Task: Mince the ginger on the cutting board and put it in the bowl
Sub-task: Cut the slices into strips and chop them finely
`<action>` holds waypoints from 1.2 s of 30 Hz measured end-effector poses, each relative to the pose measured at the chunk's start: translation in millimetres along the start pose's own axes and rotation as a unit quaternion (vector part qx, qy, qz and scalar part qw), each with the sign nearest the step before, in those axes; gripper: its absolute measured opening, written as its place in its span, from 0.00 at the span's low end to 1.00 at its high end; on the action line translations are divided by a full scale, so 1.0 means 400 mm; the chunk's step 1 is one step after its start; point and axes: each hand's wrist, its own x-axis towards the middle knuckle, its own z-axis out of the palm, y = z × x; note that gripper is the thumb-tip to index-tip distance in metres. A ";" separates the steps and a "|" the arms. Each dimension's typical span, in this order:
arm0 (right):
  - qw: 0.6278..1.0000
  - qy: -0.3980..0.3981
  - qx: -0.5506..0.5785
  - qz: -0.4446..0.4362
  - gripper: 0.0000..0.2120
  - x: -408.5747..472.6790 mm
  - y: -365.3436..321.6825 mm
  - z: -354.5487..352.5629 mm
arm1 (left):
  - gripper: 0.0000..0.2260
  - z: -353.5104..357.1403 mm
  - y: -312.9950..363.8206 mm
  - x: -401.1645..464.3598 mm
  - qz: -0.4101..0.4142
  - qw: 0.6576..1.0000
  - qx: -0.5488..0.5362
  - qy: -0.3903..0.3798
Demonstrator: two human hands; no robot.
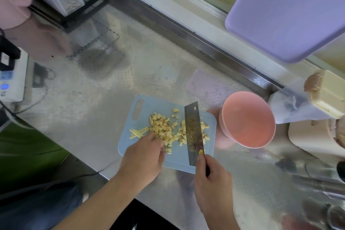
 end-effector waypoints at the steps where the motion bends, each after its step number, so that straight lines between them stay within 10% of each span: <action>1: 1.000 0.000 0.001 0.000 0.21 0.000 0.000 -0.001 | 0.08 0.003 0.011 0.005 -0.012 1.000 0.015 0.000; 12: 1.000 -0.005 0.011 0.006 0.22 0.000 -0.012 -0.014 | 0.09 -0.020 0.082 0.028 -0.042 0.988 0.135 -0.063; 30: 0.997 -0.068 0.048 -0.005 0.22 -0.029 -0.036 0.040 | 0.02 -0.103 -0.168 0.036 -0.037 0.995 -0.044 0.081; 36: 0.995 -0.076 0.056 -0.017 0.22 -0.046 -0.038 0.067 | 0.14 -0.060 -0.169 0.041 0.033 0.998 -0.028 0.036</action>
